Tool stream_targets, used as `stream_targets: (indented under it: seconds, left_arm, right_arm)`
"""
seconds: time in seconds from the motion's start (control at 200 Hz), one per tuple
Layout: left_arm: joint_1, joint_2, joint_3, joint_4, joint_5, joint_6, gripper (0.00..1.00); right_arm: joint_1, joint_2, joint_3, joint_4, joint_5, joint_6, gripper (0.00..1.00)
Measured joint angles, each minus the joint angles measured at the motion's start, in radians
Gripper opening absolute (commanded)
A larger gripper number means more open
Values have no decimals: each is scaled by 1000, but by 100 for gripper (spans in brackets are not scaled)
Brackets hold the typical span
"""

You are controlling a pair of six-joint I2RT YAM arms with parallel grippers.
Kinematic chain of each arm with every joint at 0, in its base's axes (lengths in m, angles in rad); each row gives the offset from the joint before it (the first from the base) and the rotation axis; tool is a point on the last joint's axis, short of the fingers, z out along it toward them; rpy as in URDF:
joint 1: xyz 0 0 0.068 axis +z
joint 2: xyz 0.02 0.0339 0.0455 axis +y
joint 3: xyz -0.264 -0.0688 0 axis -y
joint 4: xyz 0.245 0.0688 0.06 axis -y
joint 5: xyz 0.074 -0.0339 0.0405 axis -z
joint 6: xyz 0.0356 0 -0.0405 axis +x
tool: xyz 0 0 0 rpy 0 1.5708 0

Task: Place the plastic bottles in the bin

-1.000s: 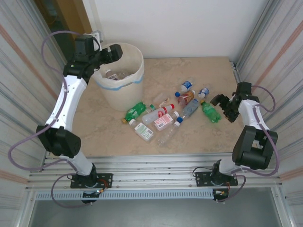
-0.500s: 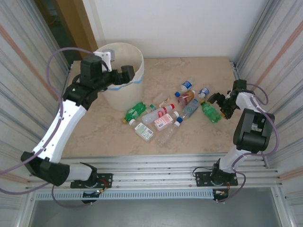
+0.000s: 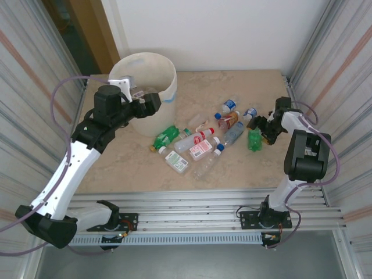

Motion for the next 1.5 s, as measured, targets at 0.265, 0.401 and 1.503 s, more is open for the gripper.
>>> stream_targets:
  seconds: [0.265,0.401,1.503]
  left_arm:
    - [0,-27,-24,27,-1,-30,99]
    - [0,-31,-27,33,-1,-37,99]
    - [0,-120,-53,37,-7,-61,99]
  right_arm:
    - [5,32,-13,7,5,1,76]
    - [17,49,-22,12,8,1,74]
    - [204,-477,-98,5,108,-23,42]
